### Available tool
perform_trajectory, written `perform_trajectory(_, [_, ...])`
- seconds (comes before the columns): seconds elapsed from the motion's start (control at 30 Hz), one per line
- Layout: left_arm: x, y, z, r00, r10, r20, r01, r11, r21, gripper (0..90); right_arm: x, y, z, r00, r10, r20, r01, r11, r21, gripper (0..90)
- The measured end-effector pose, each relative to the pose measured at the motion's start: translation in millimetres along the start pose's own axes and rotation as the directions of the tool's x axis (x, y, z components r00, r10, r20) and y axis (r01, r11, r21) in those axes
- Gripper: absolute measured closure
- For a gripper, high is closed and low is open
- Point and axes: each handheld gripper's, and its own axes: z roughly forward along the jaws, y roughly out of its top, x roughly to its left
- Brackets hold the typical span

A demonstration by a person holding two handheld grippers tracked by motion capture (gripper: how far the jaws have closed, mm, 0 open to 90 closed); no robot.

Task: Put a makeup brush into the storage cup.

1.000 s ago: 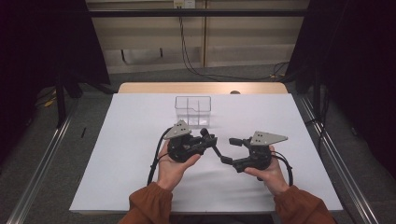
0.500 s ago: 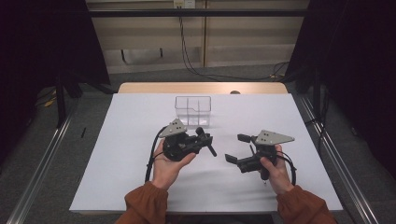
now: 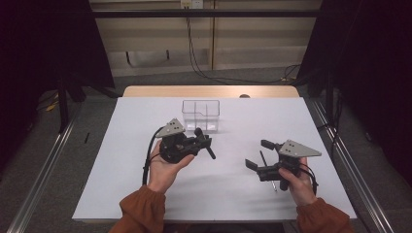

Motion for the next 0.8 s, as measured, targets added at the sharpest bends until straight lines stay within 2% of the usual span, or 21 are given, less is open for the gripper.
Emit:
perform_trajectory(0.07, [2.5,1.2,-2.5,1.0,0.002,-0.009,-0.002,1.0,0.002,79.3,-1.3,-1.4,-5.9,0.999,-0.007,0.044,0.007,1.0,-0.015,4.5])
perform_trajectory(0.13, [4.9,1.6,-3.9,0.9999,-0.001,-0.015,0.001,1.0,0.0,79.3,-3.2,-3.1,-11.8,0.998,0.001,0.063,0.002,0.999,-0.038,2.7])
perform_trajectory(0.37, [11.9,6.4,-6.6,0.9993,-0.005,-0.037,0.006,0.9999,0.011,79.3,-7.9,-12.6,-29.9,0.9896,0.0,0.144,0.009,0.998,-0.062,0.1])
perform_trajectory(0.43, [14.3,9.1,-7.6,0.999,-0.003,-0.044,0.004,0.9999,0.012,79.3,-8.3,-14.2,-34.5,0.9881,0.007,0.154,0.004,0.998,-0.069,0.1])
perform_trajectory(0.57, [19.6,13.9,-9.2,0.9984,-0.006,-0.056,0.006,1.0,0.008,79.3,-8.5,-17.1,-40.2,0.985,-0.008,0.173,0.017,0.999,-0.05,0.0])
perform_trajectory(0.6, [20.9,15.3,-9.5,0.9983,-0.008,-0.058,0.008,1.0,0.003,79.3,-8.6,-18.0,-41.5,0.9851,0.002,0.172,0.007,0.999,-0.051,0.0])
perform_trajectory(0.8, [26.9,23.4,-8.4,0.9969,0.002,-0.078,-0.001,0.9999,0.013,79.3,-7.9,-22.5,-48.3,0.9836,-0.006,0.18,0.014,0.999,-0.041,0.0])
